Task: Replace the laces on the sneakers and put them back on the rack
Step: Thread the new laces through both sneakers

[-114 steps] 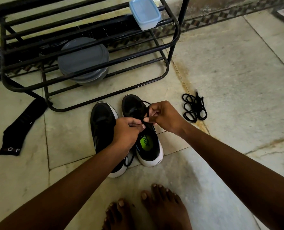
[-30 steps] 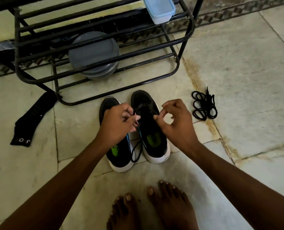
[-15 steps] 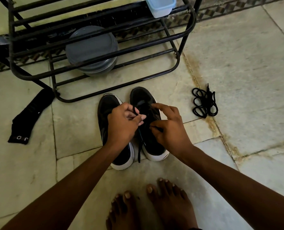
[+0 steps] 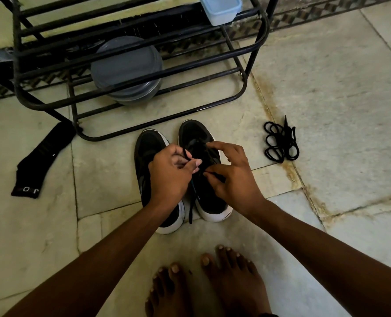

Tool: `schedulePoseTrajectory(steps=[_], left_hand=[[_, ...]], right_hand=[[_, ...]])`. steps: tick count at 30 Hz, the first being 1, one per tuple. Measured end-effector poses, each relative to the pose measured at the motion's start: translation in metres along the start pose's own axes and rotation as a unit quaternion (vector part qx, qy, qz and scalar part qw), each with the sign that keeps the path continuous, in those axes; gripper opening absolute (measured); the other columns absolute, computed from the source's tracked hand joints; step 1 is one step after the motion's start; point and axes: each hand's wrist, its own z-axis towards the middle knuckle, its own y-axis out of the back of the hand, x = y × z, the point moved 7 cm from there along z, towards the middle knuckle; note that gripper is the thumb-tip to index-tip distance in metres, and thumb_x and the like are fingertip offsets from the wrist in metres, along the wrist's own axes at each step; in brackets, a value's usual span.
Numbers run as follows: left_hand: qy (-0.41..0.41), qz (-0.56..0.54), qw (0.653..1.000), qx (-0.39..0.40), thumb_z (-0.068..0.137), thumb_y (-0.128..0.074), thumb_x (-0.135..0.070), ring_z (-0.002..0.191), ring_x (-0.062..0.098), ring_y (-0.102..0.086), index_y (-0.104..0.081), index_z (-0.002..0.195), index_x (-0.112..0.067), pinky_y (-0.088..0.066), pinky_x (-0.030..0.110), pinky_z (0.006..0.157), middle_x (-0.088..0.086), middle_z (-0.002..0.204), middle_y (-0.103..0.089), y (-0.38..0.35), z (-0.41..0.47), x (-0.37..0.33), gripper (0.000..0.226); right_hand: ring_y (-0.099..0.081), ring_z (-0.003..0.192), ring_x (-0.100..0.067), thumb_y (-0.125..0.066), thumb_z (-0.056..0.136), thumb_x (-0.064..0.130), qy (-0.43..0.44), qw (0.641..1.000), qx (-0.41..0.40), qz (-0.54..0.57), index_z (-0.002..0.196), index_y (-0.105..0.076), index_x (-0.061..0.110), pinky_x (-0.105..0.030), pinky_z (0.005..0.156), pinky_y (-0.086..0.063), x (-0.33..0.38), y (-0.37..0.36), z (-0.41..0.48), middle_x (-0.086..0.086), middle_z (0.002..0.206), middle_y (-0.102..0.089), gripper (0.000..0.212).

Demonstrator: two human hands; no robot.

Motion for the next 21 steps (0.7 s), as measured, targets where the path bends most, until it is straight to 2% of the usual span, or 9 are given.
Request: schedulePoseTrajectory(steps=[4, 7, 11, 15, 19, 21], left_hand=[[-0.026, 0.008, 1.0, -0.009, 0.083, -0.084, -0.006, 0.068, 0.009, -0.075, -0.065, 0.086, -0.008, -0.062, 0.025, 0.067, 0.002, 0.072, -0.073, 0.0, 0.0, -0.001, 0.019], [-0.049, 0.037, 0.998, -0.011, 0.082, -0.085, -0.008, 0.068, 0.006, -0.074, -0.066, 0.086, -0.007, -0.062, 0.026, 0.066, -0.002, 0.072, -0.073, 0.0, 0.0, -0.002, 0.02], [-0.088, 0.07, 0.994, -0.004, 0.082, -0.085, -0.011, 0.068, 0.001, -0.071, -0.066, 0.085, -0.011, -0.06, 0.021, 0.065, -0.008, 0.073, -0.072, -0.001, -0.003, -0.008, 0.019], [-0.11, 0.085, 0.99, 0.001, 0.083, -0.084, -0.013, 0.067, 0.001, -0.07, -0.066, 0.085, -0.01, -0.057, 0.017, 0.062, -0.01, 0.071, -0.071, -0.002, -0.008, -0.014, 0.018], [-0.094, 0.079, 0.992, -0.01, 0.084, -0.084, -0.015, 0.066, 0.002, -0.069, -0.066, 0.084, -0.012, -0.055, 0.015, 0.061, -0.01, 0.07, -0.07, -0.001, -0.01, -0.01, 0.018], [-0.081, 0.073, 0.994, -0.007, 0.083, -0.084, -0.016, 0.066, 0.006, -0.069, -0.068, 0.084, -0.013, -0.056, 0.019, 0.062, -0.007, 0.069, -0.07, -0.001, -0.008, -0.006, 0.017]], right_hand=[[-0.049, 0.125, -0.035, -0.075, 0.082, 0.02, 0.017, 1.0, -0.013, -0.014, 0.085, -0.08, 0.012, -0.052, 0.088, -0.049, 0.0, 0.001, -0.001, -0.009, 0.142, -0.057, 0.01], [-0.049, 0.125, -0.039, -0.074, 0.082, 0.02, 0.024, 0.999, -0.015, -0.039, 0.086, -0.08, 0.014, -0.053, 0.085, -0.048, 0.003, 0.001, -0.001, -0.009, 0.144, -0.056, 0.009], [-0.044, 0.128, -0.039, -0.067, 0.087, 0.028, 0.022, 0.995, -0.01, -0.096, 0.088, -0.08, 0.019, -0.048, 0.083, -0.045, 0.008, 0.0, -0.001, -0.006, 0.15, -0.05, 0.016], [-0.039, 0.131, -0.039, -0.063, 0.091, 0.036, 0.013, 0.991, -0.011, -0.129, 0.099, -0.08, 0.025, -0.048, 0.086, -0.042, 0.007, 0.001, 0.0, -0.007, 0.156, -0.043, 0.022], [-0.037, 0.132, -0.04, -0.068, 0.088, 0.039, -0.012, 0.995, 0.004, -0.103, 0.101, -0.08, 0.028, -0.05, 0.088, -0.043, 0.002, -0.003, 0.004, -0.006, 0.159, -0.038, 0.021], [-0.034, 0.132, -0.04, -0.069, 0.086, 0.037, -0.028, 0.998, 0.011, -0.064, 0.099, -0.081, 0.027, -0.051, 0.091, -0.044, -0.001, -0.006, 0.005, -0.006, 0.159, -0.037, 0.021]])
